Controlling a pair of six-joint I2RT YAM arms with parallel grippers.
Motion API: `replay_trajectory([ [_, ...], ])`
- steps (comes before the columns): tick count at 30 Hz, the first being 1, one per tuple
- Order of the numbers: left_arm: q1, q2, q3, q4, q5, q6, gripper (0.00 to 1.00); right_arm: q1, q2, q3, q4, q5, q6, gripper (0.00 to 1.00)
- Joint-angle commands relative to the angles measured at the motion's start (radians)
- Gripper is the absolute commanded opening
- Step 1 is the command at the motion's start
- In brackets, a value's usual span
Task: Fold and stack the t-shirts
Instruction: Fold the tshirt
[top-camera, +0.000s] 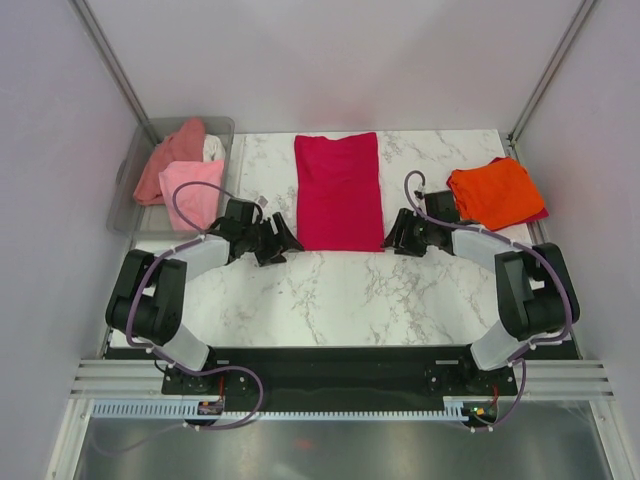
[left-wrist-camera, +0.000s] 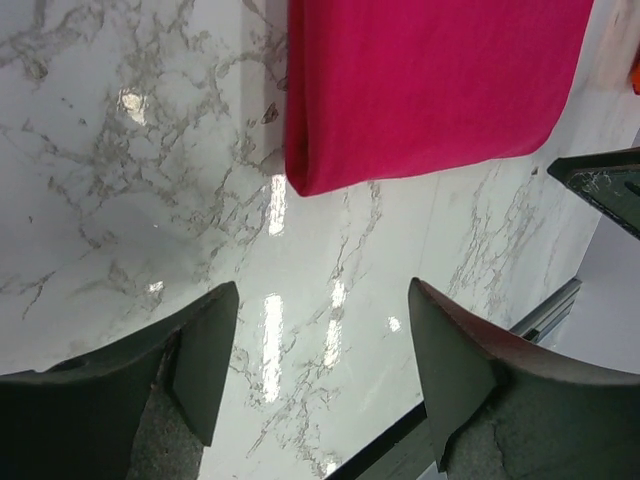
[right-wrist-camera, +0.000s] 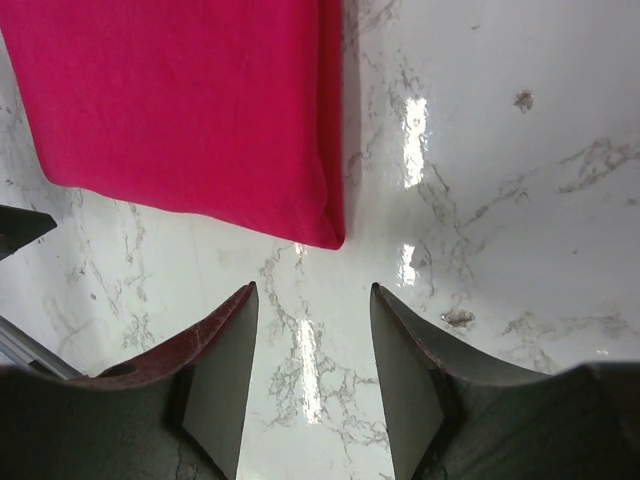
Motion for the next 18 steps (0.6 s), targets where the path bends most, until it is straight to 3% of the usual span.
replay_trajectory([
  [1,-0.008,0.000,0.011,0.103,0.026,0.024,0.75,0.010,0.036,0.003,0.074,-0.047,-0.003,0.56],
  [12,-0.008,0.109,0.079,0.100,0.038,0.024,0.59,0.032,0.164,0.048,0.128,-0.023,0.043,0.47],
  [17,-0.010,0.103,0.076,0.097,0.014,0.040,0.59,0.033,0.166,0.048,0.136,0.031,0.032,0.33],
  [18,-0.010,0.104,0.076,0.103,0.012,0.041,0.59,0.033,0.169,0.050,0.137,0.039,0.026,0.25],
])
